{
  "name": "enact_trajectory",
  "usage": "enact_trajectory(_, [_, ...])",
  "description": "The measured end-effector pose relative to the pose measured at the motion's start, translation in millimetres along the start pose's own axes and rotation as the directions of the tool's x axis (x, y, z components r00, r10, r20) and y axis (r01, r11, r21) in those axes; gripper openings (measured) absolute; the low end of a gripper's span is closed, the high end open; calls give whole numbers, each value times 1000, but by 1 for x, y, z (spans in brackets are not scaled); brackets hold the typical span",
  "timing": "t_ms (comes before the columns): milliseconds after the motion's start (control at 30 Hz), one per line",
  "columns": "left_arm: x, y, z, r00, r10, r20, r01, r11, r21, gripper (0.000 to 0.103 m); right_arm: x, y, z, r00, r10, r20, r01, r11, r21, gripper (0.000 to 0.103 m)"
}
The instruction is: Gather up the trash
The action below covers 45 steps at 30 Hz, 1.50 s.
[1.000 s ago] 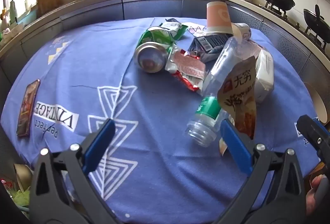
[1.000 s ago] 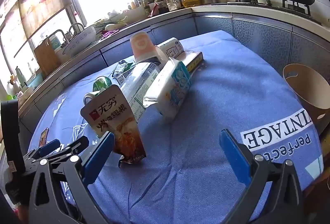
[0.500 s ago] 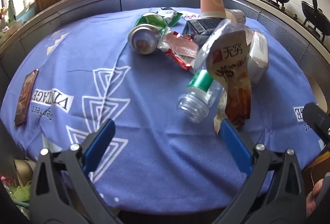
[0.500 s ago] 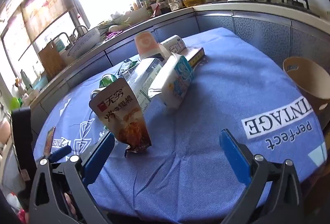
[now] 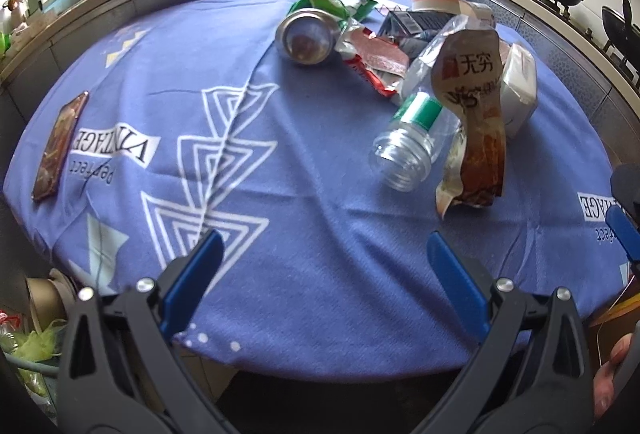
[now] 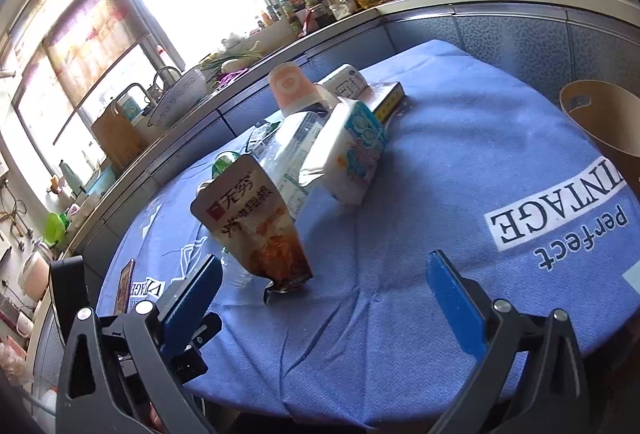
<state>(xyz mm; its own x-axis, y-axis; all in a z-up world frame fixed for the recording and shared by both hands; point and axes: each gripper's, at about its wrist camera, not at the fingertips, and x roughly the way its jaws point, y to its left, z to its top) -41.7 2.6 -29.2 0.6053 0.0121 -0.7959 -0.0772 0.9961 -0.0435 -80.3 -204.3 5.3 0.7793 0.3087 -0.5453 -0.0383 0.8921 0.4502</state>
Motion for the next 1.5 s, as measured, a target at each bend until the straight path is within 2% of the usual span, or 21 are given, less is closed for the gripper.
enact_trajectory(167, [-1, 4, -4, 1000, 27, -13, -27, 999, -18, 98, 5, 6, -4, 1000, 8, -25, -9, 1000, -27, 99])
enact_trajectory(367, [-3, 4, -6, 1000, 14, -15, -14, 1000, -10, 98, 16, 10, -8, 998, 3, -67, -7, 998, -57, 99])
enact_trajectory(533, [6, 1, -6, 998, -41, -52, 41, 999, -4, 98, 17, 8, -8, 997, -6, -75, 2, 999, -53, 99])
enact_trajectory(767, [12, 0, -2, 998, -37, -56, 38, 999, 7, 98, 19, 6, -6, 997, -27, -67, 24, 998, -57, 99])
enact_trajectory(833, [11, 1, 1, 999, -18, -40, 18, 1000, 12, 98, 17, 6, -5, 998, -35, -56, 31, 998, -61, 99])
enact_trajectory(933, [4, 2, 11, 1000, 6, 27, -6, 1000, 25, 98, 10, 8, 2, 999, -54, -3, 54, 995, -81, 99])
enact_trajectory(1033, [-8, 1, 19, 994, 26, 105, -30, 999, 39, 98, 4, 10, 7, 997, -75, 30, 78, 991, -107, 99])
enact_trajectory(1133, [-16, -1, 20, 988, 34, 149, -42, 998, 49, 98, -1, 15, 8, 995, -82, 54, 89, 988, -130, 99])
enact_trajectory(1367, [-22, -5, 18, 986, 40, 162, -52, 996, 68, 98, -1, 20, 6, 995, -82, 52, 89, 985, -148, 99])
enact_trajectory(1500, [-23, -4, 20, 986, 45, 161, -57, 996, 73, 98, 8, 18, 18, 995, -97, 5, 96, 982, -161, 99])
